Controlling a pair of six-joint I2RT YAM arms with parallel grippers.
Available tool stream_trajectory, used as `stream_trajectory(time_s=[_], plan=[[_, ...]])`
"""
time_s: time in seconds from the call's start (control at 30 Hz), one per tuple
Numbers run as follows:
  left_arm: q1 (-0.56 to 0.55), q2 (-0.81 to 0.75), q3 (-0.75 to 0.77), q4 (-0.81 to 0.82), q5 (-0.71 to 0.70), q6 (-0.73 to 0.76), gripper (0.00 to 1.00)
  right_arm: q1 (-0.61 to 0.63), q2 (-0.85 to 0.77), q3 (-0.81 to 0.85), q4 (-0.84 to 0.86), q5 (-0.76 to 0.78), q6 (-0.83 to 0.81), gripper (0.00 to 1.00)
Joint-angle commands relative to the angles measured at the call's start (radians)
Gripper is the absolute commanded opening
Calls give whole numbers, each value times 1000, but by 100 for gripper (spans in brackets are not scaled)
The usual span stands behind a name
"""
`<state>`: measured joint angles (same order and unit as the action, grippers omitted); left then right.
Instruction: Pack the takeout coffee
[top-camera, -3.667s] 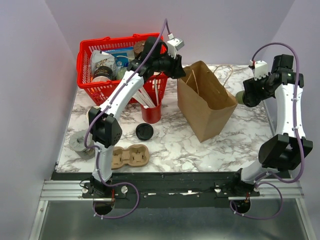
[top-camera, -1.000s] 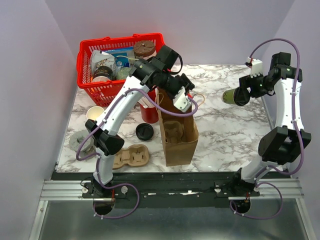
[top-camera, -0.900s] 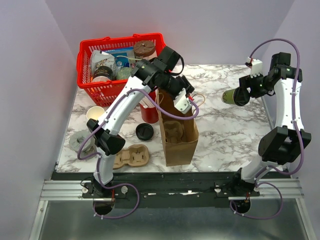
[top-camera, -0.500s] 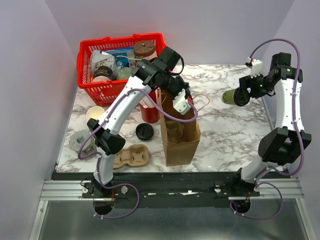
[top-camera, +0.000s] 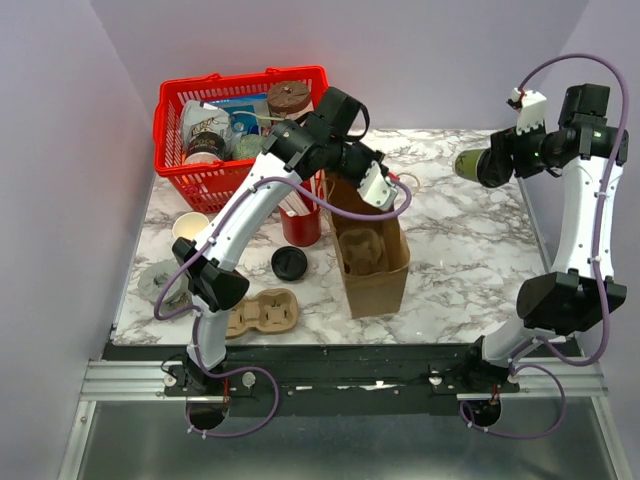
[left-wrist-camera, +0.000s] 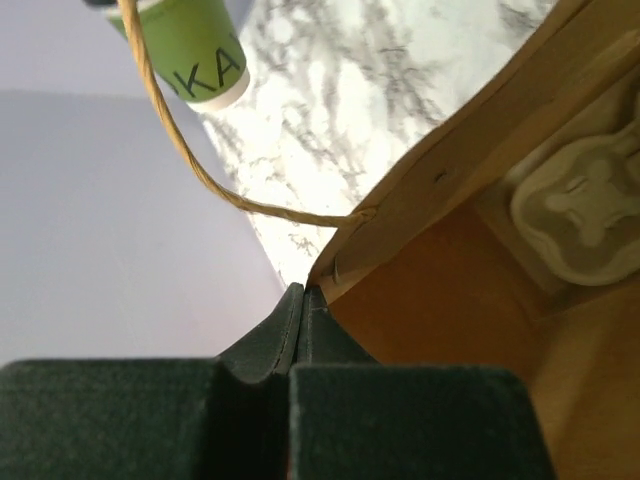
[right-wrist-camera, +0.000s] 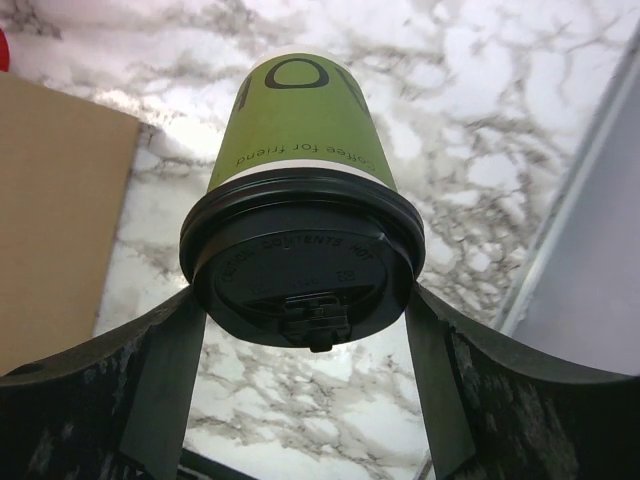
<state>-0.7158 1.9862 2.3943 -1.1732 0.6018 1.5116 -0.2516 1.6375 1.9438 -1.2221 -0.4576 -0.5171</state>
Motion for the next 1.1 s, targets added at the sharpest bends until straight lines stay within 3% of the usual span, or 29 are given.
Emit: stream_trajectory(time_s=[0.0, 0.47, 0.63, 0.9, 0.93, 1.0, 1.07], plan=[[-4, -50, 9, 199, -54, -305, 0, -3, -47, 70, 15, 19, 45, 1], [-4, -6, 80, 161, -142, -951, 0, -3, -56, 63, 9, 43, 46, 0], [-4, -12, 80, 116, -168, -1103, 0, -3, -51, 63, 15, 42, 49, 0], [7, 0, 60, 76, -140, -1183, 0, -3, -27, 86, 15, 34, 54, 1], [13, 0, 55, 90, -142, -1186, 7, -3, -27, 86, 15, 34, 54, 1], [24, -7, 42, 121, -146, -1211, 33, -3, -24, 89, 13, 31, 54, 1], [47, -23, 45, 167, -98, -1248, 41, -3, -27, 86, 12, 31, 52, 0]])
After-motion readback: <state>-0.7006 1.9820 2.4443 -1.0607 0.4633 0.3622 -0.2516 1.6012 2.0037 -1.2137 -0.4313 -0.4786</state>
